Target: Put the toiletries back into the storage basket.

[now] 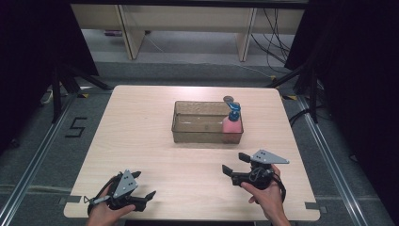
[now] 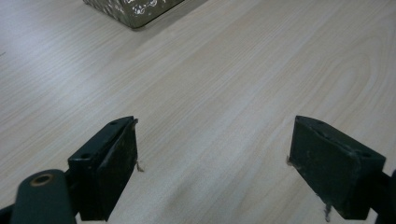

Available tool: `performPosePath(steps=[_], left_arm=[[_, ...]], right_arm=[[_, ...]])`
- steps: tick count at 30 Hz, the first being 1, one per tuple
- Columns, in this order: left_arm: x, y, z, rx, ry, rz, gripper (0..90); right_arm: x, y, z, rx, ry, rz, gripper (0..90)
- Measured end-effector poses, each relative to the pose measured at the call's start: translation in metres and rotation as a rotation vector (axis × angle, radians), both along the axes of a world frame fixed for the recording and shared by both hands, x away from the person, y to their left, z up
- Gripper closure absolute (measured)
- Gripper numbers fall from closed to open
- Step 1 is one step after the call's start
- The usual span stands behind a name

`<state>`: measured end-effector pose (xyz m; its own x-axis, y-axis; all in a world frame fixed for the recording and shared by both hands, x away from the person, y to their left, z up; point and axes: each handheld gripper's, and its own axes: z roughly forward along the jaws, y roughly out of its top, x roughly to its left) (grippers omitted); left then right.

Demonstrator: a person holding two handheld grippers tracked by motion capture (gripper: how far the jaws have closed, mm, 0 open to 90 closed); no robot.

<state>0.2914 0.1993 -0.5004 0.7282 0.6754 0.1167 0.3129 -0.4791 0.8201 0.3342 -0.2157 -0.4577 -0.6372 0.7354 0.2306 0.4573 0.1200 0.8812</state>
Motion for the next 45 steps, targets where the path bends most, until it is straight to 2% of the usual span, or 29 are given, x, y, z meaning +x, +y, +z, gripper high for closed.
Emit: performPosePath(steps=[2, 5, 6, 7, 8, 9, 14, 16, 17, 19, 20, 21, 22, 23, 24, 26, 27, 29, 30, 32, 34, 36, 37, 38, 40, 42, 43, 45], left_arm=[[0.000, 0.000, 0.000, 0.000, 0.005, -0.003, 14.9], [0.000, 0.000, 0.000, 0.001, 0.004, -0.002, 14.9], [0.000, 0.000, 0.000, -0.001, 0.006, -0.002, 14.9], [0.000, 0.000, 0.000, -0.001, 0.006, -0.002, 14.9], [0.000, 0.000, 0.000, 0.000, 0.005, -0.002, 14.9], [0.000, 0.000, 0.000, 0.000, 0.005, -0.002, 14.9], [0.000, 0.000, 0.000, 0.005, 0.006, -0.004, 14.9], [0.000, 0.000, 0.000, 0.005, 0.007, -0.005, 14.9], [0.000, 0.000, 0.000, 0.006, 0.002, -0.001, 14.9], [0.000, -0.001, -0.001, 0.001, 0.003, -0.001, 14.9], [0.000, -0.001, 0.000, 0.005, 0.003, -0.002, 14.9], [0.000, 0.000, 0.000, 0.007, 0.002, -0.003, 14.9], [0.000, -0.001, -0.001, 0.001, 0.003, -0.002, 14.9], [-0.001, -0.001, 0.000, 0.006, 0.003, 0.001, 14.9], [-0.001, -0.001, -0.001, 0.005, 0.003, 0.002, 14.9], [0.000, 0.000, 0.000, 0.012, 0.003, 0.000, 14.9], [-0.001, -0.001, 0.000, 0.006, 0.003, 0.002, 14.9], [0.000, -0.001, 0.000, 0.007, 0.003, 0.001, 14.9], [0.000, -0.001, 0.000, 0.006, 0.003, 0.001, 14.9], [-0.001, -0.001, -0.001, 0.005, 0.003, 0.003, 14.9], [0.000, -0.001, -0.001, 0.006, 0.003, 0.001, 14.9], [0.000, -0.001, -0.001, 0.007, 0.003, 0.001, 14.9], [0.000, -0.001, -0.001, 0.007, 0.003, 0.000, 14.9], [0.000, -0.001, 0.000, 0.011, 0.004, 0.000, 14.9], [0.000, -0.001, -0.001, 0.006, 0.003, 0.001, 14.9], [0.000, -0.001, 0.000, 0.012, 0.004, 0.000, 14.9], [0.000, 0.000, 0.000, 0.012, 0.003, -0.001, 14.9], [0.000, -0.001, -0.001, 0.007, 0.004, 0.000, 14.9]], right_arm=[[-0.001, -0.003, 0.001, -0.023, -0.018, 0.013, 15.9], [-0.005, -0.003, 0.000, -0.004, 0.016, 0.010, 15.9], [-0.004, -0.005, -0.001, -0.025, -0.013, 0.010, 15.9], [-0.007, -0.004, -0.001, -0.013, 0.014, 0.012, 15.9], [-0.006, -0.005, -0.002, -0.017, -0.011, 0.010, 15.9], [-0.008, -0.005, -0.002, -0.005, 0.014, 0.012, 15.9], [-0.011, -0.008, -0.004, -0.018, -0.005, 0.019, 15.9], [-0.014, -0.007, -0.005, 0.004, 0.022, 0.023, 15.9], [-0.014, -0.008, -0.005, -0.009, 0.002, 0.019, 15.9], [-0.016, -0.008, -0.006, -0.006, 0.012, 0.024, 15.9], [-0.019, -0.007, -0.006, 0.008, 0.039, 0.018, 15.9], [-0.017, -0.009, -0.007, -0.013, 0.017, 0.029, 15.9], [-0.020, -0.008, -0.007, 0.008, 0.040, 0.024, 15.9], [-0.019, -0.008, -0.009, -0.011, 0.011, 0.016, 15.9], [-0.022, -0.009, -0.008, -0.005, 0.030, 0.019, 15.8], [-0.023, -0.009, -0.009, 0.002, 0.026, 0.028, 15.7], [-0.024, -0.010, -0.010, -0.014, 0.010, 0.027, 15.7], [-0.027, -0.010, -0.010, 0.003, 0.045, 0.030, 15.7], [-0.028, -0.010, -0.012, 0.016, 0.043, 0.031, 15.7], [-0.030, -0.011, -0.012, 0.007, 0.047, 0.014, 15.7], [-0.032, -0.014, -0.012, -0.003, 0.031, 0.021, 15.6], [-0.033, -0.014, -0.014, 0.002, 0.039, 0.018, 15.7], [-0.035, -0.013, -0.014, 0.024, 0.068, 0.014, 15.7], [-0.035, -0.016, -0.015, -0.008, 0.045, 0.019, 15.7], [-0.037, -0.017, -0.016, -0.018, 0.058, 0.015, 15.6], [-0.037, -0.018, -0.018, -0.018, 0.039, 0.010, 15.7], [-0.038, -0.019, -0.017, -0.026, 0.053, 0.015, 15.7], [-0.039, -0.019, -0.019, -0.020, 0.045, 0.010, 15.6]])
